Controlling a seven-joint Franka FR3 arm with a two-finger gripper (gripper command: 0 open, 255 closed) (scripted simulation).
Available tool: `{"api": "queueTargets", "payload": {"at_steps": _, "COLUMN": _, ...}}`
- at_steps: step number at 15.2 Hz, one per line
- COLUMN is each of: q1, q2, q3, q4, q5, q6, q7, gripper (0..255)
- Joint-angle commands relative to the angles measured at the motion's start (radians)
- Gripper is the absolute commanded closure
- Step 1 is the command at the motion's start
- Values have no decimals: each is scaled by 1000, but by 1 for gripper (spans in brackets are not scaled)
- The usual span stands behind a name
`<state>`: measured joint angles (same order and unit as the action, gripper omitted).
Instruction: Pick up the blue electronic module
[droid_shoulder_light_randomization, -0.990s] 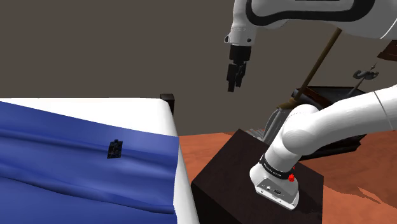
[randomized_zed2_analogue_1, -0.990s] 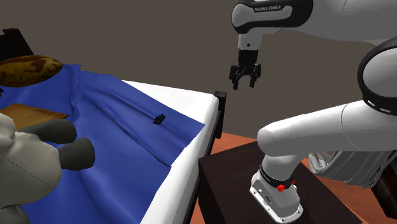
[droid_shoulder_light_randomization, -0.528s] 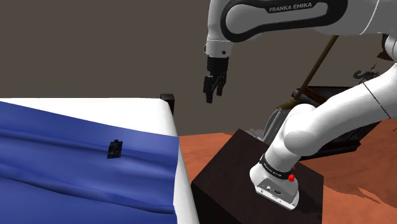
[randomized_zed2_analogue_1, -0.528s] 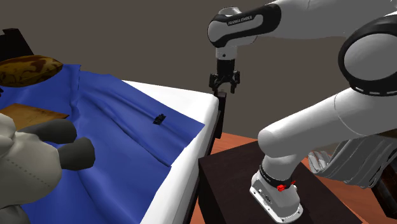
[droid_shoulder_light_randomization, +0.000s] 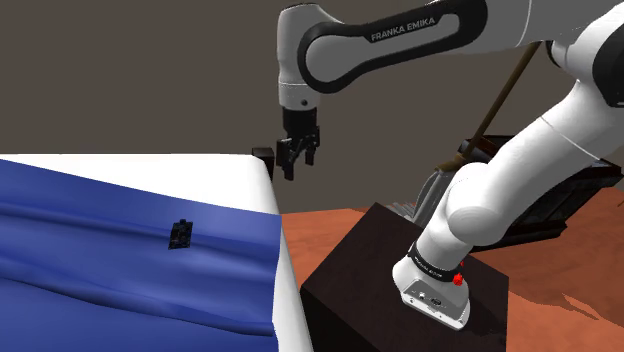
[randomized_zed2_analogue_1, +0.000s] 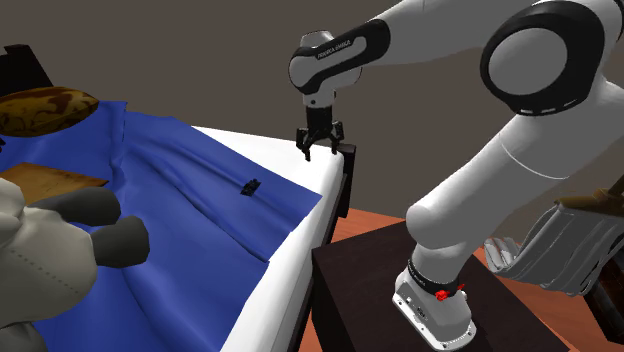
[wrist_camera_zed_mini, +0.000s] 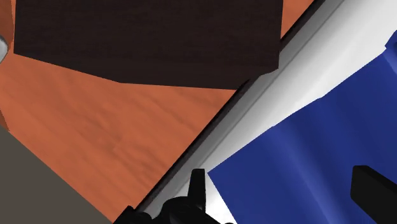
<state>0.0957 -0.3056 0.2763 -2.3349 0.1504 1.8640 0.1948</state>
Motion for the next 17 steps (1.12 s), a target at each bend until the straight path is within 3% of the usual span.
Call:
{"api": "queueTargets", "payload": {"at_steps": 1, "q1": 5, "q2": 81, "q3": 31, "q4": 44, "q5": -18, "q6": 40, "q7": 45, "gripper": 0}}
{"api": "queueTargets", "payload": {"at_steps": 9, "q1": 52, "q2": 398, "q3": 117, "q4": 256, "q5": -152, "q6": 128, "q7": 247, "gripper": 0}}
{"api": "queueTargets", "payload": {"at_steps": 17, "q1": 168, "q2": 734, "q3": 113, "q4": 564, "q5": -321, "q6": 114, "q7": 422, "gripper": 0}}
